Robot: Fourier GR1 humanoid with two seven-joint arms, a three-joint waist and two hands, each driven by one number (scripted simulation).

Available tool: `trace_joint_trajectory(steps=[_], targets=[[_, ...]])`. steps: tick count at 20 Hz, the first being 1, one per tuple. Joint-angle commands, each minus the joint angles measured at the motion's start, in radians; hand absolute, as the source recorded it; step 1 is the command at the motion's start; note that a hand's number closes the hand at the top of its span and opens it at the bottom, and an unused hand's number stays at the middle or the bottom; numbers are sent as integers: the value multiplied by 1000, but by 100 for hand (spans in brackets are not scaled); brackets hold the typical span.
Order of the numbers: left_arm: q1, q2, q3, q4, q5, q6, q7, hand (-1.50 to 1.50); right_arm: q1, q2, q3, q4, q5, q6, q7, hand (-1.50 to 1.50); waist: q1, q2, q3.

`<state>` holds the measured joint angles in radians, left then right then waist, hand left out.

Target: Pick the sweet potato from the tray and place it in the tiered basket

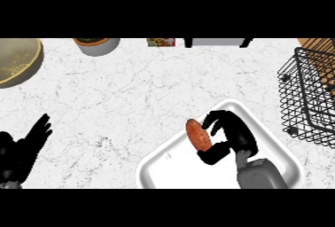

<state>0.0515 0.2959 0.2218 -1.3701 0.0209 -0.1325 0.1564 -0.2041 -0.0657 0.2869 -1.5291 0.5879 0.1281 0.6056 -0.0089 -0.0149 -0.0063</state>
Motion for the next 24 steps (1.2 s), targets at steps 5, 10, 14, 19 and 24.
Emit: trace_joint_trajectory(steps=[5, 10, 14, 19, 24], targets=[[20, -7, 8, -1, 0, 11, 7, 0, -71, 29, 250, -268, 500, -77, 423, 150, -23, -14, 0], [11, 26, 30, -12, 19, -16, 9, 0, -112, 30, 317, -497, 725, 57, 615, 150, -23, -6, 3], [-6, 22, 19, -16, 11, -18, 11, 0, -161, 64, 293, -624, 814, 193, 668, 150, -6, 6, 5], [-9, -10, 2, -21, 7, -15, 11, 0, -217, 65, 149, -706, 765, 247, 589, 150, 6, 12, 6], [-19, -3, 10, -63, 21, -18, 68, 0, -360, 57, -115, -626, 688, 234, 452, 150, 14, 15, 6]])
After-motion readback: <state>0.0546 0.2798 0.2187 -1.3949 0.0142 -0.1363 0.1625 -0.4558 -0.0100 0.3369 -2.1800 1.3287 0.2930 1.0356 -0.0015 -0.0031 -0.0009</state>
